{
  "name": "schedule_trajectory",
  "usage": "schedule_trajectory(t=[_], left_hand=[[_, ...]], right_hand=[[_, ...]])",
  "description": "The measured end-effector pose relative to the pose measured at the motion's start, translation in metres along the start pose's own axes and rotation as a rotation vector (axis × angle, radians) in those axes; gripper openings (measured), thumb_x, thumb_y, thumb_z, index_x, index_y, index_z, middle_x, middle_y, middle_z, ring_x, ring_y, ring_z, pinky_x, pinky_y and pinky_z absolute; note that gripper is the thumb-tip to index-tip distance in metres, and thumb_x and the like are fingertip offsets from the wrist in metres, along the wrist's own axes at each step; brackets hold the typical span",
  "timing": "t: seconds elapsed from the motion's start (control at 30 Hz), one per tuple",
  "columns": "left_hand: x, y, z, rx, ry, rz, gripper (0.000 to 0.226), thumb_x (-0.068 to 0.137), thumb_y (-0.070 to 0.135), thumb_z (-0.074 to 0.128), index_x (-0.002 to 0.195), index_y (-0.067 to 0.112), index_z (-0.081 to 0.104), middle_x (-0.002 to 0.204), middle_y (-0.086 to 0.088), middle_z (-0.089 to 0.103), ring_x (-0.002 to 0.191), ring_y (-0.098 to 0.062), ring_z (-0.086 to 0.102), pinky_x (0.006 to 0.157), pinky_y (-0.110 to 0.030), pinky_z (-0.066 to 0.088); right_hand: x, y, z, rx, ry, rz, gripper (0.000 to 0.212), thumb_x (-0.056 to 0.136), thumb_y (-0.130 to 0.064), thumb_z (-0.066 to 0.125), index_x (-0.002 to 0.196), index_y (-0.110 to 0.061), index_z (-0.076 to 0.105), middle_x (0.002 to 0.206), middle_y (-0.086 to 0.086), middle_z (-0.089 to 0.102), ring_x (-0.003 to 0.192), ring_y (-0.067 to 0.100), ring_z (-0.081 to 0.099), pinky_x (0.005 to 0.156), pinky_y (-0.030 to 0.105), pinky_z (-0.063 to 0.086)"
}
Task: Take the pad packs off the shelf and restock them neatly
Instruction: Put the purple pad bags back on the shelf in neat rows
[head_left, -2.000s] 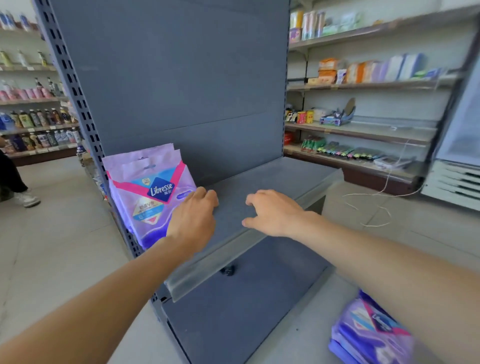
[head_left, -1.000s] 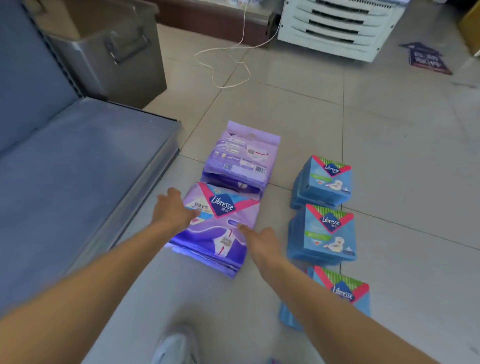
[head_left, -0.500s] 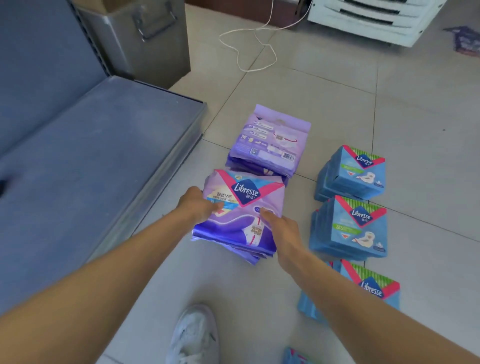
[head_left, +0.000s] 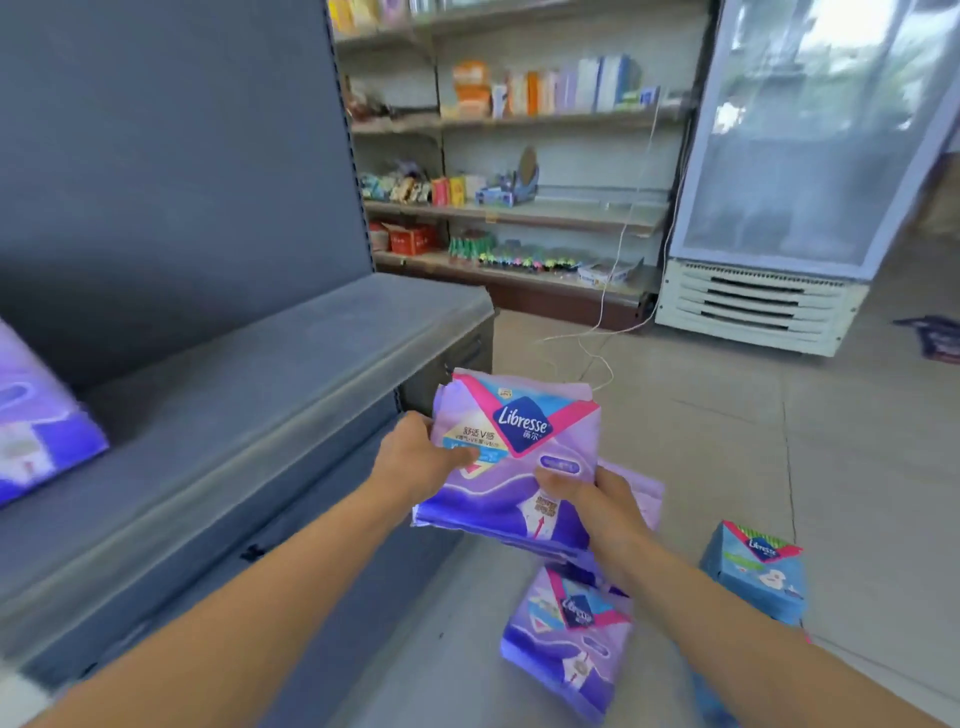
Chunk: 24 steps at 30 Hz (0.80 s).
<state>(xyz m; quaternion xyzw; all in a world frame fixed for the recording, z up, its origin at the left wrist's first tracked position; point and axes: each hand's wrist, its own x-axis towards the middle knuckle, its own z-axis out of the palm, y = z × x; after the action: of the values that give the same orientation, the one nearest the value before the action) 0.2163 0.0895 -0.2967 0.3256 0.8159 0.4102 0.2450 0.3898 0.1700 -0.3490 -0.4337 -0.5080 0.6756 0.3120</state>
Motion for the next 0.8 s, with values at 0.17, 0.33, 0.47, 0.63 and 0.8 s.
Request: schedule_trajectory(t=[0.17,0.33,0.47,0.63,0.8], left_hand=[[-0.046,0.025,-0.096,-0.066,0.21,0.08,0.044,0.072,0.031,0.081,0.105,0.015,0.055,0.102,0.001,0.069,0.088,-0.019,0.068,0.079,-0.04,0.058],[-0.084,0.002,-0.179,-0.131,0.435,0.074,0.048,0.07,0.031,0.083,0.105,0.015,0.054,0.1,0.002,0.068,0.085,-0.016,0.067,0.063,-0.029,0.055],[-0.113,-0.03,-0.231,-0.11,0.61,0.074,0.046,0.074,0.029,0.08,0.106,0.011,0.054,0.096,0.002,0.065,0.077,-0.012,0.061,0.057,-0.022,0.045],[-0.133,-0.082,-0.271,-0.109,0.772,0.003,0.045,0.073,0.029,0.081,0.103,0.012,0.052,0.099,0.001,0.063,0.084,-0.017,0.061,0.068,-0.028,0.046],[-0.135,-0.116,-0.279,-0.136,0.879,-0.038,0.045,0.073,0.029,0.081,0.104,0.013,0.053,0.099,0.002,0.065,0.085,-0.017,0.063,0.068,-0.03,0.05]], right_hand=[[-0.036,-0.074,0.061,-0.056,-0.148,-0.153,0.042,0.072,-0.024,0.082,0.108,-0.011,0.063,0.093,0.005,0.076,0.079,0.023,0.074,0.07,0.037,0.06],[-0.068,-0.103,0.143,-0.076,-0.329,-0.213,0.047,0.071,-0.023,0.083,0.111,-0.014,0.061,0.099,0.004,0.074,0.083,0.021,0.074,0.071,0.037,0.06],[-0.086,-0.102,0.212,-0.137,-0.47,-0.24,0.05,0.067,-0.022,0.086,0.11,-0.018,0.06,0.102,0.0,0.073,0.088,0.019,0.072,0.078,0.043,0.06],[-0.094,-0.085,0.287,-0.205,-0.589,-0.262,0.039,0.069,-0.02,0.084,0.097,-0.024,0.058,0.094,-0.007,0.071,0.084,0.013,0.07,0.058,0.024,0.058],[-0.085,-0.067,0.329,-0.278,-0.68,-0.258,0.046,0.069,-0.01,0.084,0.108,-0.015,0.061,0.099,-0.002,0.073,0.087,0.011,0.07,0.061,0.022,0.058]])
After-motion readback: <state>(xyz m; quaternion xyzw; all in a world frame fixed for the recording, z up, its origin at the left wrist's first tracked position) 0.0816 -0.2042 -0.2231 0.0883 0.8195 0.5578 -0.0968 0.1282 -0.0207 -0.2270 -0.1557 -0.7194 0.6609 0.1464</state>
